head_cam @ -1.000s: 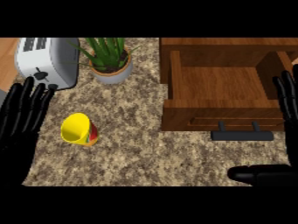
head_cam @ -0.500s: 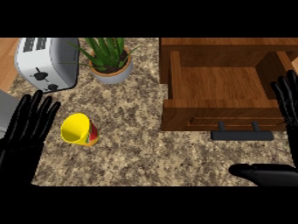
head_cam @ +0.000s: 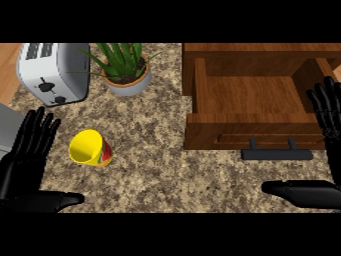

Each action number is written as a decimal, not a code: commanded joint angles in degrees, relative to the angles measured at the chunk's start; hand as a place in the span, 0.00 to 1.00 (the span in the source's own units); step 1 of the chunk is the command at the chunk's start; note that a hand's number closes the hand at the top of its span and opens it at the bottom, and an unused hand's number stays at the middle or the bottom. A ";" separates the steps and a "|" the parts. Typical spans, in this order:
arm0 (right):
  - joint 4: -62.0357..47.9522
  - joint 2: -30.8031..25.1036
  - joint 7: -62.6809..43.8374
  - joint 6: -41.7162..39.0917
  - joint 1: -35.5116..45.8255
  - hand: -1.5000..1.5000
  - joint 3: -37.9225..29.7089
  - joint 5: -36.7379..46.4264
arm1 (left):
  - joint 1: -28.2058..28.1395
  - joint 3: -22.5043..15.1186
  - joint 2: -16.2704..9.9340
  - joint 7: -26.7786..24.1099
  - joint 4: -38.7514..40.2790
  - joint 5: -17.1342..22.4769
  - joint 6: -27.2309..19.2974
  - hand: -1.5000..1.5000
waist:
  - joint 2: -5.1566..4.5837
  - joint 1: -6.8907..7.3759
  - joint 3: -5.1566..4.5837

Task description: Pick up the cup, place it into the drawer and close the drawer

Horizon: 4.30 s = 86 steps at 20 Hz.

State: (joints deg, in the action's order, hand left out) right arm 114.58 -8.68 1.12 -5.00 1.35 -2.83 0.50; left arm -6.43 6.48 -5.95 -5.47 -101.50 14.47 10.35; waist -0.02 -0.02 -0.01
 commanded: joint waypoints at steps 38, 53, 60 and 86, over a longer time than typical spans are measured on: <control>-2.08 0.18 1.73 -5.22 0.99 0.00 -3.69 -1.48 | 29.00 10.52 -8.18 -55.99 88.02 -13.80 3.36 0.00 | -0.24 -0.88 -0.10; -3.02 2.72 0.28 -3.54 2.32 0.00 0.68 2.52 | 30.73 10.90 -7.90 -57.85 89.30 -13.00 10.57 0.00 | -0.41 -0.87 -0.18; -1.48 1.21 -3.66 -4.67 4.73 0.00 -2.31 -2.20 | 33.41 11.58 -6.86 -54.66 88.45 -10.93 17.20 0.00 | -0.41 -1.17 -0.23; -6.94 0.58 2.34 -5.54 2.89 0.00 -3.80 -0.24 | 35.28 15.17 -4.91 -58.45 78.51 -4.23 16.20 1.00 | -0.20 -0.54 -0.06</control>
State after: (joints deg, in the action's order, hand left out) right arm 109.34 -8.68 0.85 -10.44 5.77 -7.13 -0.91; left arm 27.93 21.76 -11.20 -56.81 -20.62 9.65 20.76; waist -0.32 -0.89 -0.14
